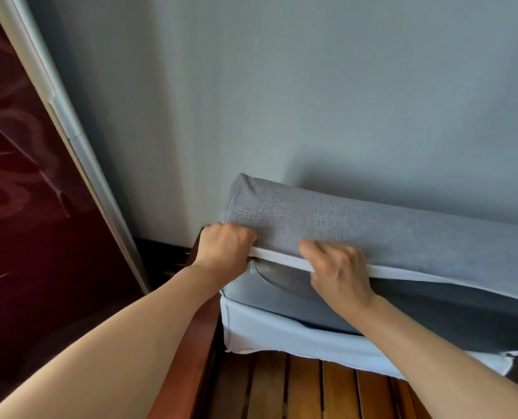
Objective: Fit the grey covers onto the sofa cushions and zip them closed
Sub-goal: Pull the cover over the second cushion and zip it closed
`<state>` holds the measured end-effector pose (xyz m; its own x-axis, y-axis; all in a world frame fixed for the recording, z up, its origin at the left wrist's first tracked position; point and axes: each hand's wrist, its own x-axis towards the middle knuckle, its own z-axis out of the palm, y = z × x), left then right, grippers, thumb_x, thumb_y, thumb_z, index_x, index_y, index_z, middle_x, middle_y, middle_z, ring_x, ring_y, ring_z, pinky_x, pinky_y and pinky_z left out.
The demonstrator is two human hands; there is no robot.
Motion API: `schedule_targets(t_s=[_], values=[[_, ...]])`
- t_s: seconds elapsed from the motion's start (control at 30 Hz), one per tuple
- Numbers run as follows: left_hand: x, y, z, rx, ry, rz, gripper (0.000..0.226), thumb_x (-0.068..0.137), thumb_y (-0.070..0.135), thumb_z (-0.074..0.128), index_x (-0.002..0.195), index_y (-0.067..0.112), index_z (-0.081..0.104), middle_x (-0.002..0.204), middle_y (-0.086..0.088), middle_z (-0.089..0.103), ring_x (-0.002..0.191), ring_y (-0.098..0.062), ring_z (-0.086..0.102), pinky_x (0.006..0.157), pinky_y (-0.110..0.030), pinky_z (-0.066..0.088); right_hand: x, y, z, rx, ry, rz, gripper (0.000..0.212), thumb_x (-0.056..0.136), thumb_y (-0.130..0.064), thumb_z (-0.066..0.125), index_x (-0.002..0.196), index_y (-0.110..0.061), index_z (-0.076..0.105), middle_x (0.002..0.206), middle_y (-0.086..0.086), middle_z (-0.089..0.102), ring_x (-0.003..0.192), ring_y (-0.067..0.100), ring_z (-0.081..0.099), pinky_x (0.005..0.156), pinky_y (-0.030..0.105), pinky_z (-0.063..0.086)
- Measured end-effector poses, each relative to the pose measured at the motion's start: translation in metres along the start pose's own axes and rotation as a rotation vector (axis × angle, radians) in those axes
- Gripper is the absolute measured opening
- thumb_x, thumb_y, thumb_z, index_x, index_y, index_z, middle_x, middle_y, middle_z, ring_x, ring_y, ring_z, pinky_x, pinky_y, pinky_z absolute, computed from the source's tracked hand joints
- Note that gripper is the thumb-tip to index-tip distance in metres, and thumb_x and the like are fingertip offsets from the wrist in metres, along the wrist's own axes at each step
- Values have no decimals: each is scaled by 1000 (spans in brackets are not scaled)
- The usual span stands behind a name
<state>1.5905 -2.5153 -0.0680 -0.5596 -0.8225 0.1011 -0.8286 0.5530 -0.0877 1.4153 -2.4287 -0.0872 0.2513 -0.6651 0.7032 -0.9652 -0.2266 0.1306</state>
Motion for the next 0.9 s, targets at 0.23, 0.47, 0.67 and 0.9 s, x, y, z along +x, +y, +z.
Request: schedule_targets(t_s=[0.23,0.47,0.67,0.9], values=[[-10,-6,0,-77,216,117,42,45,20,85,66,16,49,68,-1,58,61,-28,59,45,-21,21,-6,2,-12,-199,-121,5,26,65,5,42,79,-16,36,63,3,45,53,22,43,47,30,30],[6,49,-15,-91,178,267,78,47,44,86,112,20,49,117,-4,46,105,-27,48,87,-40,42,-54,56,-52,-258,-284,98,22,62,-1,44,79,-11,55,77,6,51,67,27,49,61,34,28],[22,139,-16,-49,27,307,94,71,48,74,144,34,16,151,-7,10,140,-26,9,111,-46,22,-88,126,-90,-435,-169,235,24,63,9,33,70,-7,49,66,11,47,55,29,48,50,34,35],[36,278,-35,-55,73,363,78,74,48,72,136,29,28,144,-4,26,131,-25,28,93,-40,38,-147,210,-140,-473,-249,413,34,43,20,62,65,-4,52,51,9,45,40,26,46,43,25,26]])
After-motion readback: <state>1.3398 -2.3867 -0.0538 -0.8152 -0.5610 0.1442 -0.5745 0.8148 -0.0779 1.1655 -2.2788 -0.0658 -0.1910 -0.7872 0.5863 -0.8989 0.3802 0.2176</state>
